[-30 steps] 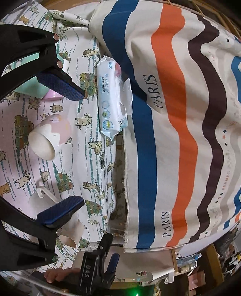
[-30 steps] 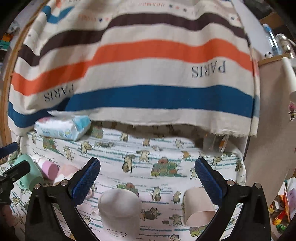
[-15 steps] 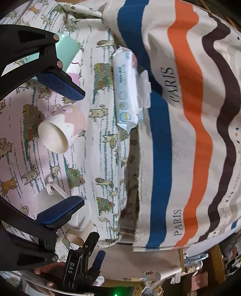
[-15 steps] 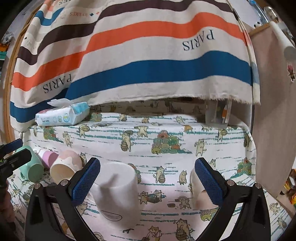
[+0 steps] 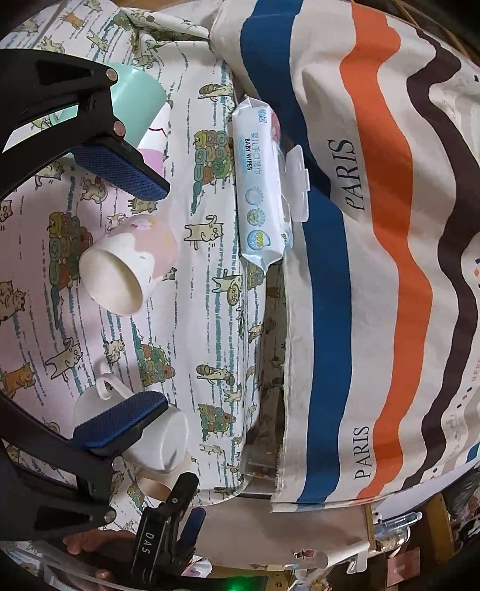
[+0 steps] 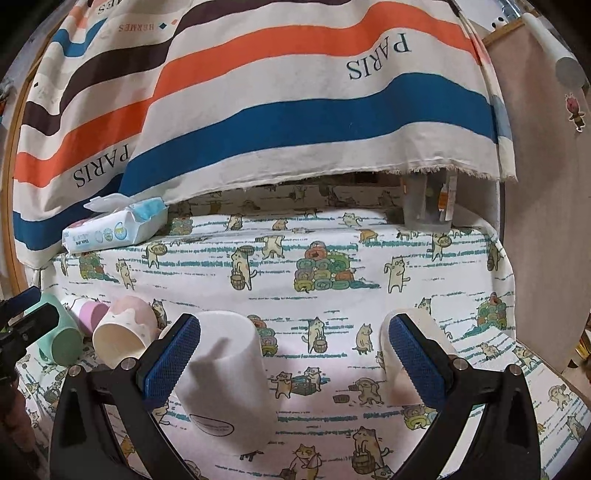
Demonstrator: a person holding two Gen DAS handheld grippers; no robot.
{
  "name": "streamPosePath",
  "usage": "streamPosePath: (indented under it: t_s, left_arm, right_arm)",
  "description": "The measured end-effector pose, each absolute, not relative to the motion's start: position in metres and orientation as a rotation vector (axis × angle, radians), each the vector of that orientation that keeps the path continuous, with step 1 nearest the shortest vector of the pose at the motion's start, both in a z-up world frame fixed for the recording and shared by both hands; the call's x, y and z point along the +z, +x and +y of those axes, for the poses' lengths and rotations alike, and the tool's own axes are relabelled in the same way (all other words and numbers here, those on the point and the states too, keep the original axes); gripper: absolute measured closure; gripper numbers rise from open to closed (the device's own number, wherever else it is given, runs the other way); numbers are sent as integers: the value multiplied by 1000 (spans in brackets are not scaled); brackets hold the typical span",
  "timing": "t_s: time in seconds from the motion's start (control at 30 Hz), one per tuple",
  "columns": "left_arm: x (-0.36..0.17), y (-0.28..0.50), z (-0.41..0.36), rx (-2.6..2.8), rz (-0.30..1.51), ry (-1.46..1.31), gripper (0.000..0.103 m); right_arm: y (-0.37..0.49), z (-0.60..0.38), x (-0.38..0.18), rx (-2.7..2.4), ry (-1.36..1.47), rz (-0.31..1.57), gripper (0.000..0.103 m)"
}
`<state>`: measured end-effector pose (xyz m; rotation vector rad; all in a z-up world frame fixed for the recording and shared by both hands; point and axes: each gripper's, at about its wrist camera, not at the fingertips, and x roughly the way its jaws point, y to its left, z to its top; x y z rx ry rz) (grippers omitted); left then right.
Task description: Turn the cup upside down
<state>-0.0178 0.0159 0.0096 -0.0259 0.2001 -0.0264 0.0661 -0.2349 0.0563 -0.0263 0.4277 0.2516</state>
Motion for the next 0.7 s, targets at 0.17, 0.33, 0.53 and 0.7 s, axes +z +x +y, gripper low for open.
streamPosePath:
  t_s: [0.17, 0.33, 0.53, 0.7]
  left_arm:
    - [6, -10, 16, -27, 240, -31, 1]
    - [-1, 6, 11, -40, 331, -16, 1]
    - [0, 1, 4, -48, 308, 19, 1]
    - [0, 3, 6, -38, 313, 10, 1]
  right_arm:
    - [69, -223, 51, 243, -87, 463, 1]
    - [69, -223, 51, 240, -87, 462, 1]
    - [69, -224, 51, 240, -89, 462, 1]
    - [69, -223, 51, 240, -88, 462, 1]
